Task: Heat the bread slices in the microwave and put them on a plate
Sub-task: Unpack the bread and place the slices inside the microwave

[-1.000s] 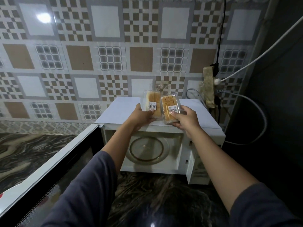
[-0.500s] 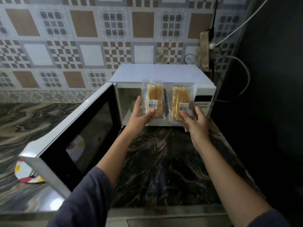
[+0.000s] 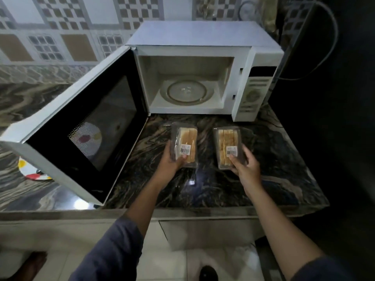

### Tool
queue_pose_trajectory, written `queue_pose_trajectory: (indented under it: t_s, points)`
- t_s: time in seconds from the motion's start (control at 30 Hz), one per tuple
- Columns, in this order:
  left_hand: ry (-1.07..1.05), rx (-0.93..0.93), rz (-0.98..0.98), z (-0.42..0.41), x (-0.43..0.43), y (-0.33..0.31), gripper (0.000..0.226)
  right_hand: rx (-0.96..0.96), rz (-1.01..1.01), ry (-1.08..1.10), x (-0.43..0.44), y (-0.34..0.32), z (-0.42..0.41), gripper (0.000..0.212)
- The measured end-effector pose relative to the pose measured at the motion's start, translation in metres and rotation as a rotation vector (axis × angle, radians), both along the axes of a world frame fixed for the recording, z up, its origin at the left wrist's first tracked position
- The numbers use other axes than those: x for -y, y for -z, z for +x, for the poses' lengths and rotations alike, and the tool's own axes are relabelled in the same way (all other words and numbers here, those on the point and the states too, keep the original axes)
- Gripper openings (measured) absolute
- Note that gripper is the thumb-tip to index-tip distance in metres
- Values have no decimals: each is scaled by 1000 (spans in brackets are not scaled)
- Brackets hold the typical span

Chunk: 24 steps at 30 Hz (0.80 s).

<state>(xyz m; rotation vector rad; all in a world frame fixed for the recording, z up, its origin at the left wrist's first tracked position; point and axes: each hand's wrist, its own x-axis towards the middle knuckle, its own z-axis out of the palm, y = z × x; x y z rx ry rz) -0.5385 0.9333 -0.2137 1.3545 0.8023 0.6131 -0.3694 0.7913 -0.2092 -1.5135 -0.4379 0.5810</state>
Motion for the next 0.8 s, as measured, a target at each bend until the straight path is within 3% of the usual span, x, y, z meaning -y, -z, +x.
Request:
queue_pose_trajectory:
  t_s: [0.13, 0.27, 0.47, 0.57, 0.7, 0.8]
  points:
    - [4, -25, -30, 13, 4, 13, 77, -32, -75, 6, 2, 18, 6, 56]
    - [-17, -90, -4, 23, 1, 14, 75, -38, -119, -24, -12, 24, 13, 55]
    - [-58, -292, 224, 28, -18, 23, 65, 285, -419, -36, -31, 23, 27, 58]
    - [-97, -454, 305, 27, -20, 27, 66, 307, -502, -61, -29, 23, 30, 59]
    - [-147, -439, 310, 25, -20, 26, 61, 451, -525, -42, -34, 14, 35, 62]
    - [-164, -395, 255, 17, -18, 25, 55, 676, -355, 65, -38, -3, 28, 50]
